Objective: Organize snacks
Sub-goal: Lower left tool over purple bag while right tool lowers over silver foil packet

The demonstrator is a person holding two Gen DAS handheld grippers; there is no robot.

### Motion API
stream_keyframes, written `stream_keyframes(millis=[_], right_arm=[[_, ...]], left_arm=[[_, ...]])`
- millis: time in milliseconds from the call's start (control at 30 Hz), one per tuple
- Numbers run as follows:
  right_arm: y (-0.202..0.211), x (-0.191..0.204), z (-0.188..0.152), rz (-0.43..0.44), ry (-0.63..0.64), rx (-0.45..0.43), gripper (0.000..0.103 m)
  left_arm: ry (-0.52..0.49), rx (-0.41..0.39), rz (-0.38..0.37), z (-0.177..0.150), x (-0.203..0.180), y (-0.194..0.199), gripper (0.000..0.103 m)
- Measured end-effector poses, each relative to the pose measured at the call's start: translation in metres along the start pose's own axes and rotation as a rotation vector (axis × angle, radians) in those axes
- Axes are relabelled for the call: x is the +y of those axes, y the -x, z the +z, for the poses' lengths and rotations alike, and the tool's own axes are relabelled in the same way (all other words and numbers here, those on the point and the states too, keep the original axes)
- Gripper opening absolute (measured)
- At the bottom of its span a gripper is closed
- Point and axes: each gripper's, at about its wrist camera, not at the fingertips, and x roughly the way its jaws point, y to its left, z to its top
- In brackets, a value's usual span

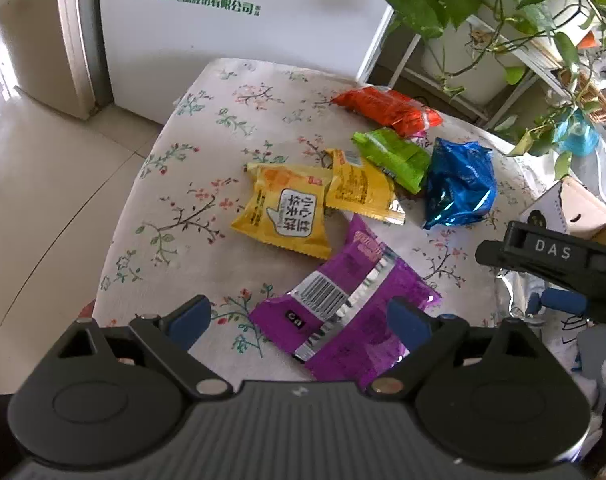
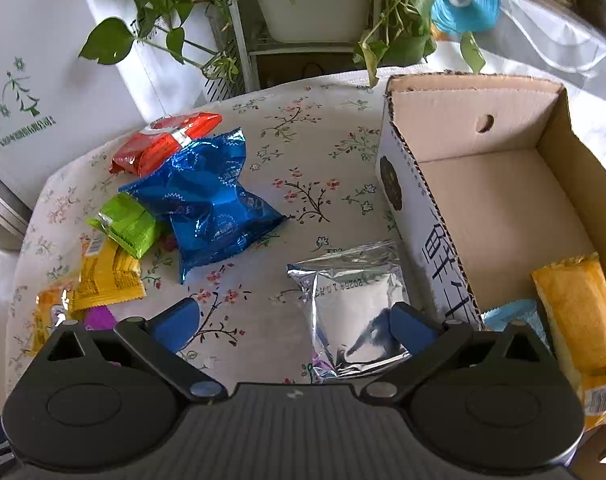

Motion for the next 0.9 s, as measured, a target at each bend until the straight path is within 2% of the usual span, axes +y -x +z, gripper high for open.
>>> stream_keyframes(millis=[133, 200, 333, 533, 567, 633, 667, 700, 733, 900], right_arm=[[0.007, -0.001, 0.000, 0.093, 0.003, 0.018, 0.103], [0.009, -0.006, 0.002, 0.101, -0.031, 0.014, 0.103], [0.006, -0.007, -0.001, -0.027, -0.037, 0.001, 0.103], [-0.008, 0.008, -0.013, -0.114, 0.052, 0.000, 0.102], [-0.010, 0.012, -0.015, -0.127, 0.081, -0.012, 0.100], [-0.013, 0.019, -0.019, -0.168, 0.140, -0.035, 0.086], [-0.013, 0.021, -0.021, -0.178, 0.160, -0.048, 0.083], [-0.013, 0.021, -0.020, -0.153, 0.157, -0.048, 0.070], [-0.011, 0.020, -0.019, -0.104, 0.143, -0.031, 0.067], [-0.005, 0.019, -0.018, 0.085, 0.148, 0.046, 0.066]], left_arm=[[0.011, 0.000, 0.005, 0.000, 0.002, -0.001, 0.095], [0.013, -0.005, 0.005, 0.001, 0.002, -0.001, 0.095], [0.015, -0.012, -0.006, 0.002, 0.000, 0.002, 0.095], [0.011, -0.013, -0.008, 0.002, -0.001, 0.001, 0.095], [0.011, -0.012, -0.005, 0.002, 0.000, 0.000, 0.095], [0.020, -0.011, -0.001, 0.002, 0.003, -0.001, 0.095], [0.025, -0.013, -0.001, 0.003, 0.004, -0.001, 0.095], [0.030, -0.017, 0.000, 0.004, 0.006, -0.001, 0.095], [0.031, -0.022, 0.002, 0.005, 0.007, 0.000, 0.095], [0.050, -0.029, 0.017, 0.008, 0.014, 0.000, 0.095]])
